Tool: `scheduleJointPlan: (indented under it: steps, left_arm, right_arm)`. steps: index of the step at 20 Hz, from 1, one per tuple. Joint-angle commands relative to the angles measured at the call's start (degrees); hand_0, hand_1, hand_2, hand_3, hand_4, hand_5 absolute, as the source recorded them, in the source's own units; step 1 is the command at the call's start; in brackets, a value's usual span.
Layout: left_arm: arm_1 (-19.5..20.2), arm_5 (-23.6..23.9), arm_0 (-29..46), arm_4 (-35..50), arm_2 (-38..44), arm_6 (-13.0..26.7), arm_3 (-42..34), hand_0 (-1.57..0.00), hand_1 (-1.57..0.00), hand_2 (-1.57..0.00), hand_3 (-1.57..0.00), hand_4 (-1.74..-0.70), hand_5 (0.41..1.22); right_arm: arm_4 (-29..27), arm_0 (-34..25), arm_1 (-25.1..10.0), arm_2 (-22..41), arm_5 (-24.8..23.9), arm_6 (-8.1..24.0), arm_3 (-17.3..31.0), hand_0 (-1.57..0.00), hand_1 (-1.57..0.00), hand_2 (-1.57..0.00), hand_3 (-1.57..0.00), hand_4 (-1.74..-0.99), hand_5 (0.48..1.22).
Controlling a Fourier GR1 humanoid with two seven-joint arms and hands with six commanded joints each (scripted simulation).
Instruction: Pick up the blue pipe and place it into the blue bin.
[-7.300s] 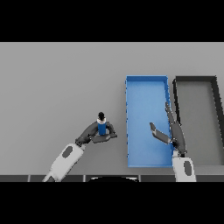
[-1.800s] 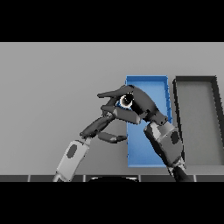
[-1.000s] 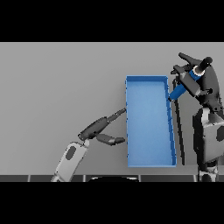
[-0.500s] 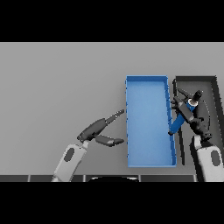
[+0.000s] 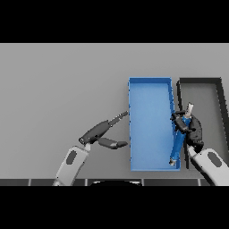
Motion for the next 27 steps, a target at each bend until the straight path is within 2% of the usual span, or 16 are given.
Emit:
scheduleJointPlan:
  steps: [1, 3, 4, 6, 9, 12, 14, 15, 18, 22, 27]
  left_arm:
    - [-0.05, 0.04, -0.11, 0.08, 0.07, -0.03, -0.11, 0.0, 0.0, 0.0, 0.0, -0.88, 0.422]
    - [-0.1, 0.1, -0.27, 0.01, 0.1, 0.04, 0.02, 0.0, 0.0, 0.0, 0.0, -0.88, 0.427]
    - [-0.05, 0.02, -0.22, 0.1, 0.12, 0.12, -0.11, 0.0, 0.0, 0.0, 0.0, -0.88, 0.428]
    - [-0.32, 0.13, -0.01, 0.25, 0.11, 0.02, 0.02, 0.0, 0.0, 0.0, 0.0, -0.88, 0.429]
    - [-0.58, 0.18, 0.15, 0.39, -0.09, 0.24, -0.48, 0.0, 0.0, 0.0, 0.0, -0.89, 0.428]
    - [-0.48, 0.16, 0.57, 0.19, -0.42, 0.15, -0.88, 0.0, 0.0, 0.0, 0.0, -0.89, 0.427]
    - [-0.06, 0.02, 0.23, 0.29, 0.04, 0.26, -0.68, 0.0, 0.0, 0.0, 0.0, -0.89, 0.428]
    - [0.12, -0.12, 0.29, 0.06, -0.09, -0.21, -0.31, 0.0, 0.0, 0.0, 0.0, -0.89, 0.428]
    - [0.02, -0.04, 0.49, 0.28, -0.08, -0.57, -0.76, 0.0, 0.0, 0.0, 0.0, -0.89, 0.429]
    - [-0.06, 0.3, 0.92, -0.04, -0.22, -0.02, -1.08, 0.0, 0.0, 0.0, 0.0, -0.89, 0.431]
    - [-0.78, 1.15, 1.45, -1.59, -1.29, -1.13, 0.18, 0.0, 0.0, 0.0, 0.0, -0.88, 0.431]
  right_arm:
    - [-1.04, -0.76, -1.17, 1.0, 0.05, 0.1, 0.46, -0.94, -0.85, -0.86, -0.5, -1.503, 1.221]
    - [-1.28, -1.06, -1.79, 1.64, 1.79, 0.07, 0.65, -0.6, -0.55, -0.55, -0.32, -1.337, 1.221]
    - [-1.98, -1.6, -2.69, 2.67, 2.78, 0.05, 0.94, -0.48, -0.44, -0.44, -0.26, -1.275, 1.186]
    - [-4.22, -7.58, -8.73, 10.76, 4.39, -0.49, 2.38, -0.31, -0.28, -0.28, -0.16, -1.175, 1.084]
    - [-7.41, -11.23, -12.4, 16.99, 6.06, 0.06, 3.67, -0.16, -0.14, -0.14, -0.08, -1.083, 0.934]
    - [-9.34, -13.73, -13.25, 21.23, 5.78, 0.05, 4.42, -0.08, -0.07, -0.07, -0.04, -1.063, 0.846]
    - [-10.55, -17.76, -14.79, 26.56, 6.16, 0.06, 6.46, -0.05, -0.05, -0.05, -0.03, -1.051, 0.787]
    - [-11.22, -18.41, -15.52, 26.79, 6.08, 0.06, 6.35, -0.04, -0.04, -0.04, -0.02, -1.046, 0.759]
    - [-11.56, -19.73, -14.71, 28.79, 5.92, 0.05, 6.89, -0.02, -0.02, -0.02, -0.01, -1.033, 0.696]
    - [-11.9, -20.97, -14.66, 29.6, 6.46, -0.06, 7.55, -0.01, -0.01, -0.01, 0.0, -1.022, 0.665]
    - [-12.53, -21.34, -15.19, 30.68, 6.31, 0.06, 6.94, -0.01, -0.01, -0.01, 0.0, -1.022, 0.643]
